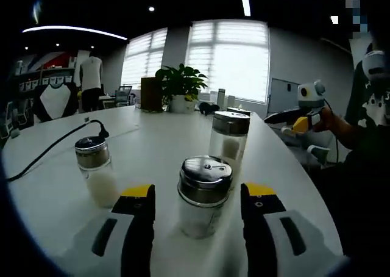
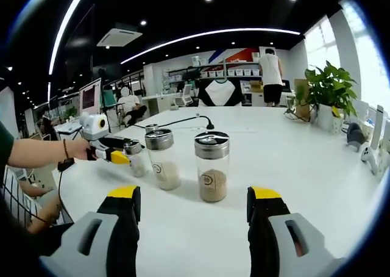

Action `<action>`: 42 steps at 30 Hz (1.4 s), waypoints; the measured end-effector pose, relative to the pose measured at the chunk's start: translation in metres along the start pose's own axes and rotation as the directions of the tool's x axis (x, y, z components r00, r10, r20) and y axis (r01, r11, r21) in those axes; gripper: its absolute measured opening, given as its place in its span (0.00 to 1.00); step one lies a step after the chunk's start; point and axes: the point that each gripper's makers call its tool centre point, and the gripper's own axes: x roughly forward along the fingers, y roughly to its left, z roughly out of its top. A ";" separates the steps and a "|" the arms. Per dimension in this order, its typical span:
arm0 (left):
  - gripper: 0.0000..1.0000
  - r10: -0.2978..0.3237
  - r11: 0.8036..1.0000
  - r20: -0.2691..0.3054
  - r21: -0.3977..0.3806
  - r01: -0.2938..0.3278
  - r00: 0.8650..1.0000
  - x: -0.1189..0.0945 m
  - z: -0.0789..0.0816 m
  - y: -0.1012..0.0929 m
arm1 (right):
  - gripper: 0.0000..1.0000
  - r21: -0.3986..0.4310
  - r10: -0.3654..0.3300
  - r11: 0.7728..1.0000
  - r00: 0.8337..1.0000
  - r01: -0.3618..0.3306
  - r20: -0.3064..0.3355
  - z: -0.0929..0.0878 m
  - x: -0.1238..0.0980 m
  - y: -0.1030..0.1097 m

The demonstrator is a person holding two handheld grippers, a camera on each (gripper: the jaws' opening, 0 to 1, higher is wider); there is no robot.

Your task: Rotate the seasoning bottle until the label or dispensing opening points toward the visible target arrow and the bottle remains upright within the marked orientation range

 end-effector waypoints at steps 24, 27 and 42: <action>0.35 0.021 1.000 0.038 0.019 -0.021 0.999 -0.001 0.001 -0.010 | 0.72 0.008 -0.003 1.000 1.000 0.003 0.001 -0.001 -0.001 0.000; 0.35 0.047 0.999 0.034 0.005 -0.047 0.998 0.000 0.001 -0.009 | 0.72 0.013 -0.001 1.000 1.000 0.001 -0.002 -0.002 0.000 -0.001; 0.35 0.180 0.984 0.053 -0.010 -0.180 0.982 0.002 0.000 0.000 | 0.72 0.024 0.003 1.000 1.000 -0.003 -0.011 -0.007 0.003 -0.002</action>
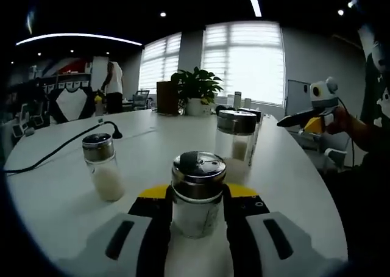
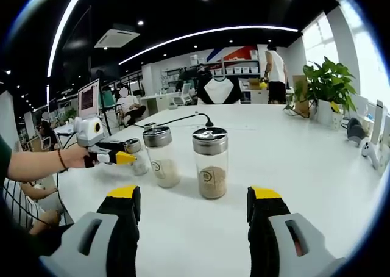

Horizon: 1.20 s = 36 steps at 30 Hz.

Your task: Rotate the seasoning bottle until the label or dispensing opening points toward the visible target arrow and the bottle remains upright within the marked orientation range

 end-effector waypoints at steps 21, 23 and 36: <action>0.35 0.072 0.997 0.026 -0.032 -0.071 0.997 0.001 0.000 0.002 | 0.72 0.009 0.011 1.000 1.000 -0.011 0.006 0.001 0.003 0.002; 0.35 0.073 0.997 0.024 -0.020 -0.073 0.997 0.001 0.000 0.002 | 0.72 0.012 0.010 1.000 1.000 -0.010 0.007 0.001 0.002 0.002; 0.52 0.231 0.969 0.062 0.077 -0.235 0.971 -0.035 0.018 -0.002 | 0.72 0.004 0.000 1.000 1.000 0.000 0.016 0.006 0.000 -0.001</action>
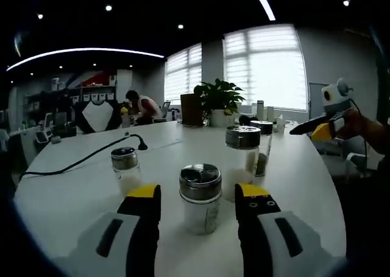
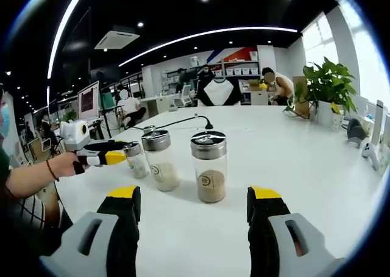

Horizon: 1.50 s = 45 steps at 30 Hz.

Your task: Rotate the seasoning bottle until the label or dispensing opening points toward the visible target arrow and the bottle remains upright within the marked orientation range

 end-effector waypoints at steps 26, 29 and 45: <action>0.53 0.281 0.959 0.073 -0.066 -0.276 0.957 -0.059 0.030 0.004 | 0.72 0.027 0.043 0.999 0.998 -0.044 0.044 0.004 0.006 0.007; 0.54 0.290 0.955 0.089 -0.090 -0.282 0.953 -0.063 0.033 0.007 | 0.72 0.029 0.040 0.999 0.998 -0.041 0.041 0.003 0.006 0.007; 0.55 0.330 0.941 0.116 -0.116 -0.317 0.937 -0.067 0.046 0.033 | 0.72 0.028 0.024 0.999 0.999 -0.025 0.032 -0.001 0.004 0.002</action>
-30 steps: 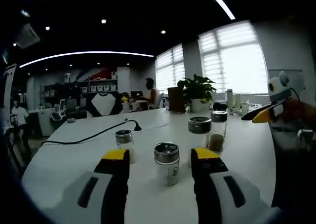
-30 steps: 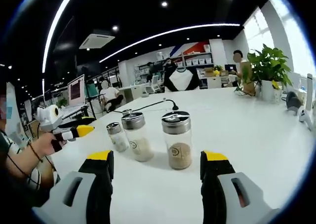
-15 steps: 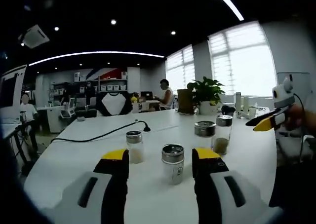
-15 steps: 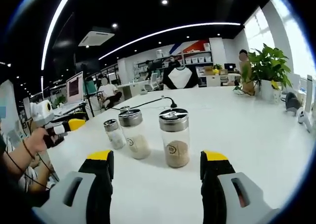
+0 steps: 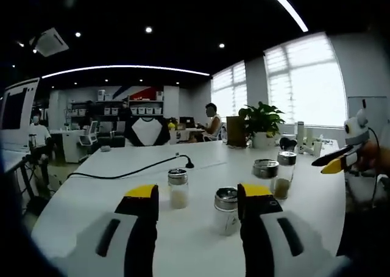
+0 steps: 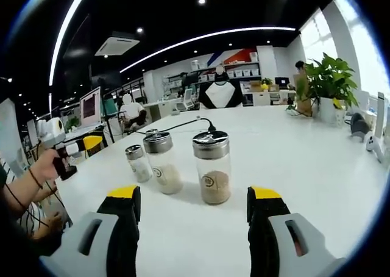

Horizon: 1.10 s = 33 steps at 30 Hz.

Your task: Rotate the seasoning bottle until the label or dispensing opening points toward the visible target arrow and the bottle remains upright within the marked orientation range

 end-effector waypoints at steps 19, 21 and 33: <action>0.59 -0.026 1.000 -0.113 -0.014 0.024 0.993 0.085 -0.030 0.048 | 0.72 0.000 -0.004 1.000 1.000 0.004 -0.013 -0.003 -0.003 -0.001; 0.60 -0.058 0.997 -0.098 -0.046 0.054 0.994 0.097 -0.031 0.042 | 0.72 -0.003 -0.005 1.000 1.000 0.005 -0.012 -0.003 -0.003 -0.002; 0.57 -0.067 0.998 -0.194 -0.029 0.063 0.979 0.144 -0.074 0.053 | 0.72 -0.001 -0.016 1.000 1.000 0.016 -0.021 -0.007 -0.005 -0.007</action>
